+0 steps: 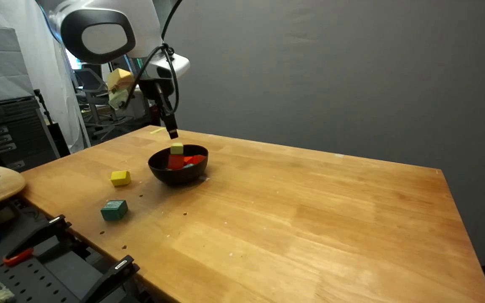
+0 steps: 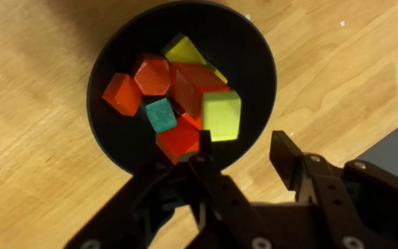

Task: Pick up all the blocks from the table and put them in the black bowl.

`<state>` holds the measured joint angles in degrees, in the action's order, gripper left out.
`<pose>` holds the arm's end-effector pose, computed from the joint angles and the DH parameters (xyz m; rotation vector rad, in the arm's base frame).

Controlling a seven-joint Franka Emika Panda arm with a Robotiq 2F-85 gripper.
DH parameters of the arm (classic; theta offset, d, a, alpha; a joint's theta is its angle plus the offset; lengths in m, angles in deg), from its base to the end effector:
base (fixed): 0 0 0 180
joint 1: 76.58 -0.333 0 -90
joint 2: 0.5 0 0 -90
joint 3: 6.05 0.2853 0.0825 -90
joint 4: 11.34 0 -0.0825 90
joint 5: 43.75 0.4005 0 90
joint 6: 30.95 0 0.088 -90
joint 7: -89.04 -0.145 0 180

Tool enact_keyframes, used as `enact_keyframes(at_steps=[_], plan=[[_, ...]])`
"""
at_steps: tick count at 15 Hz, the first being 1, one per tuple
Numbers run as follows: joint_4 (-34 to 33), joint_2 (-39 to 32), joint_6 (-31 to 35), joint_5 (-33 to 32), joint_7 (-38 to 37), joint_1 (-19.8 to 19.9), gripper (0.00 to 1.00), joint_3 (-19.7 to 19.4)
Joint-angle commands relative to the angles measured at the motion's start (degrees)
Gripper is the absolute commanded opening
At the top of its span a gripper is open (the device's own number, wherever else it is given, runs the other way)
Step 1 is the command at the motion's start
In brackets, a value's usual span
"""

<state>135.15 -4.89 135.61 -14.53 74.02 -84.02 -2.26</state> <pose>0.4847 0.0711 0.1823 -2.7740 0.7797 -0.3116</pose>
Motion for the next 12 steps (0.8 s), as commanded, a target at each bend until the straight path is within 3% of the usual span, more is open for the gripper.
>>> enact_keyframes(at_steps=[1, 3, 4, 5, 6, 8, 10, 12], plan=[[-0.1, -0.1, -1.6, -7.0, -2.0, 2.1, 0.81, -1.3], [1.2, 2.1, -4.9, -11.5, -3.7, 3.0, 0.97, -2.8], [2.4, 4.1, -8.4, -13.8, -4.7, 3.5, 1.0, -3.7], [3.1, 6.0, -12.7, -15.2, -4.7, 4.2, 1.0, -4.1], [0.6, 0.5, -7.3, -12.2, -3.2, 3.9, 1.0, -2.7], [0.9, 1.2, -8.4, -12.6, -3.2, 4.3, 1.0, -3.0], [1.8, 2.9, -14.3, -7.2, 0.4, 4.6, 1.0, -1.9], [4.3, 5.2, -19.1, -8.8, -2.1, 4.3, 1.0, -2.2]])
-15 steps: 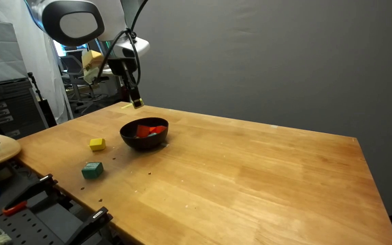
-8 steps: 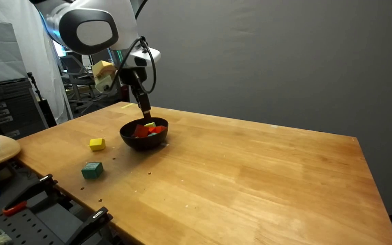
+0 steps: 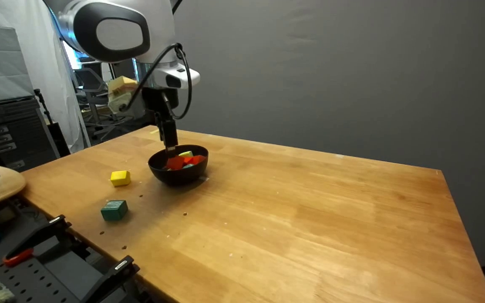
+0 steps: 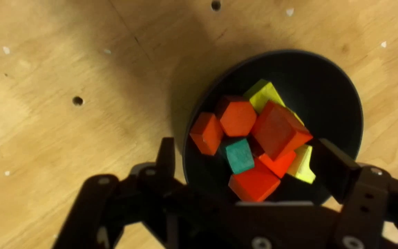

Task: Pick up all the blocks from the table and put them in the black bowl.

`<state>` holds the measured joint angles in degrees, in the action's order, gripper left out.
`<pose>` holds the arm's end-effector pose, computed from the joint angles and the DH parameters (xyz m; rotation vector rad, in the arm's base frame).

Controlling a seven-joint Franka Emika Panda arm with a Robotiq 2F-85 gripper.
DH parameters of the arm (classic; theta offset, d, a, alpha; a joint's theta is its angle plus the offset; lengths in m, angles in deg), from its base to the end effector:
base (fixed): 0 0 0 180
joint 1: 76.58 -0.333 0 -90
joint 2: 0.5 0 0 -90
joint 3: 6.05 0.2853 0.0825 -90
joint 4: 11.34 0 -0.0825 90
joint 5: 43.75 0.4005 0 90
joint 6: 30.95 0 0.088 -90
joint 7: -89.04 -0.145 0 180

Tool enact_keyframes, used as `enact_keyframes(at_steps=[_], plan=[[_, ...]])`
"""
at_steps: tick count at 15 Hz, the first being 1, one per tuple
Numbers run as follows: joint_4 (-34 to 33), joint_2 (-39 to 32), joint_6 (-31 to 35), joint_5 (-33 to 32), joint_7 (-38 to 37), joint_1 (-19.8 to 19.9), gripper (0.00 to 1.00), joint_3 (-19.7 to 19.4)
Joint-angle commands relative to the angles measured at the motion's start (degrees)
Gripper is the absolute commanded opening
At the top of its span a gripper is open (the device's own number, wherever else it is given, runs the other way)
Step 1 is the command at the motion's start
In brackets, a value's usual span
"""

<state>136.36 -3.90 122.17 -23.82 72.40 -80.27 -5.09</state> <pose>0.4563 0.0328 0.1600 -2.8759 0.7612 -0.0058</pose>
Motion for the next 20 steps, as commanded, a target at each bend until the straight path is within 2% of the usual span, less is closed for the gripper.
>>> enact_keyframes(at_steps=[1, 4, 7, 12, 15, 20], plan=[[4.0, 4.8, -7.3, -0.5, -2.2, 0.5, 1.0, 0.5], [7.4, 7.0, -9.9, -2.3, -6.3, 0.5, 1.0, 0.5], [9.1, 7.2, -11.5, 0.6, -6.2, 0.3, 1.0, 0.9], [11.4, 5.4, -6.0, 3.8, -8.1, -0.8, 1.0, 2.5], [9.8, 2.1, -4.7, 6.8, -7.5, -1.2, 1.0, 3.4], [9.9, -3.5, 2.0, 5.2, -7.5, -1.3, 1.0, 4.0]])
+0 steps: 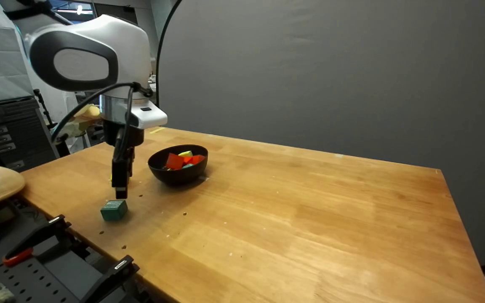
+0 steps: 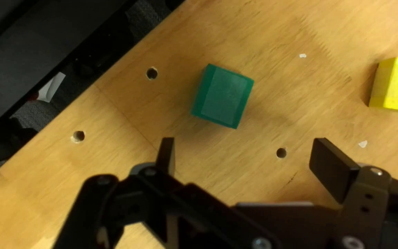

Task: Pick up all the blocks from the table and put them in the black bowl.

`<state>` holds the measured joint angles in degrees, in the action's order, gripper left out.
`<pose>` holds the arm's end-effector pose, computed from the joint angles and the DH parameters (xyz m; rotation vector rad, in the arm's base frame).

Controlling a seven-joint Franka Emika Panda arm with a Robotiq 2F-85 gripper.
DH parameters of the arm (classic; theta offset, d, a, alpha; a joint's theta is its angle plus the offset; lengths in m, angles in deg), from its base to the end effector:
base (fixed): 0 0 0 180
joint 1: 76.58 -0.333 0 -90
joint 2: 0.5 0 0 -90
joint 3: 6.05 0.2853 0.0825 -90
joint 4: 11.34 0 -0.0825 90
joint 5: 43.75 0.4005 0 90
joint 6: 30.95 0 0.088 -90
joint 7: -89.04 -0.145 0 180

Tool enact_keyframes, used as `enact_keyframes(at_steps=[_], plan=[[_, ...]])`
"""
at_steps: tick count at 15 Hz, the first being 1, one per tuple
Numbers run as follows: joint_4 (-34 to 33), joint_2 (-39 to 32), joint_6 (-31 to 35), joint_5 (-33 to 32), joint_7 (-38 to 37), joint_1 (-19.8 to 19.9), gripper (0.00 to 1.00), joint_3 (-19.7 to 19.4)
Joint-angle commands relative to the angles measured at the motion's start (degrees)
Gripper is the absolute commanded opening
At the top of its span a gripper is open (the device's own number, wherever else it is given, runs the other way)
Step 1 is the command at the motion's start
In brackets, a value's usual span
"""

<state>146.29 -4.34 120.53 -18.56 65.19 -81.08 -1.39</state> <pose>0.3634 0.0563 0.1004 -2.8377 0.9749 0.3247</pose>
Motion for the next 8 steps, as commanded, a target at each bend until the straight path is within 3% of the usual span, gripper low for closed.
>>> enact_keyframes(at_steps=[1, 6, 7, 8], plan=[[-0.1, -3.9, 3.0, 0.6, 0.5, -0.2, 1.0, 0.3], [-0.1, -6.6, 0.9, 1.3, 0.8, 0.2, 1.0, 0.5], [-0.1, -7.0, 1.3, 0.5, 0.2, -0.2, 0.91, 0.4], [-0.1, -7.2, 1.3, 0.5, 0.3, -0.2, 0.74, 0.4]])
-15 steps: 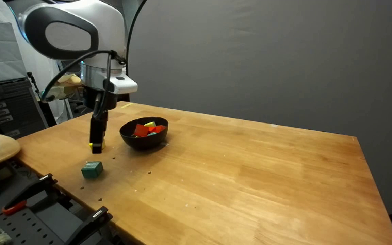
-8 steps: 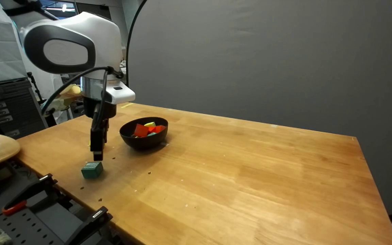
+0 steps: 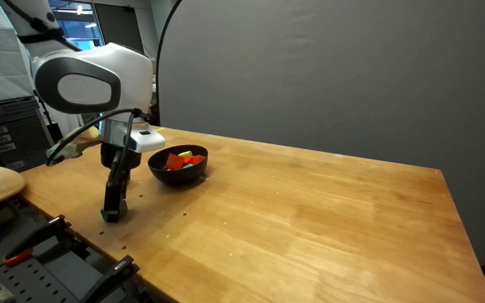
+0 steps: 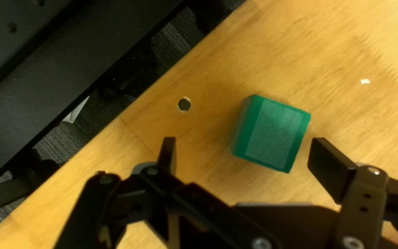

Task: Pick up all the blocks from the table and put them in the black bowl.

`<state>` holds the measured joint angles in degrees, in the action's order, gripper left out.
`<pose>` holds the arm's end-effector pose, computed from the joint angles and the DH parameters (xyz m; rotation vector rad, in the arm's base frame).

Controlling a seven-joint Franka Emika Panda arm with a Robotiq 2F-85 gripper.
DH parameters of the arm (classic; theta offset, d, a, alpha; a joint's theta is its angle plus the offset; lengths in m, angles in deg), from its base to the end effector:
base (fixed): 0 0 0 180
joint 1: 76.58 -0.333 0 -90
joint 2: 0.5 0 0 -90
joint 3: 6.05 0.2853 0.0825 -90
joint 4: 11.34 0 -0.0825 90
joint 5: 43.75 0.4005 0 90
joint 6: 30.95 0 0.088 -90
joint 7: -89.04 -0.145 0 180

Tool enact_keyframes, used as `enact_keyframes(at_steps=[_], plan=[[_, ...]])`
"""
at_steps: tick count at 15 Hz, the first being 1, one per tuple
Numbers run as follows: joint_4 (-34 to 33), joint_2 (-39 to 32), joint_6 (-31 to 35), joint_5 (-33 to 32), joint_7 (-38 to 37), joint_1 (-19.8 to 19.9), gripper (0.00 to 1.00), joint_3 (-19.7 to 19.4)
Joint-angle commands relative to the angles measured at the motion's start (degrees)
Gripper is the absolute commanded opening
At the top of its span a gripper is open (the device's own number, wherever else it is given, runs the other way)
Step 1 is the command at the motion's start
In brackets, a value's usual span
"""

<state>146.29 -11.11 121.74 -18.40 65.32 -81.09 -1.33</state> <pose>0.3368 0.0534 0.0596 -2.8568 1.0009 0.4617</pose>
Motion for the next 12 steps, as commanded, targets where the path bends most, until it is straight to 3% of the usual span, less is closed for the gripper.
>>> enact_keyframes(at_steps=[1, 7, 10, 12], plan=[[-0.1, -0.5, 0.0, 0.1, 0.2, -0.2, 0.68, 0.4], [-0.5, -0.7, -1.0, 0.6, 1.4, 0.1, 0.19, 1.0], [-0.5, 2.1, 3.3, -2.1, -0.3, -1.1, 0.18, 0.3], [2.9, 7.8, 6.9, -8.1, -4.1, -2.8, 0.18, -1.4]])
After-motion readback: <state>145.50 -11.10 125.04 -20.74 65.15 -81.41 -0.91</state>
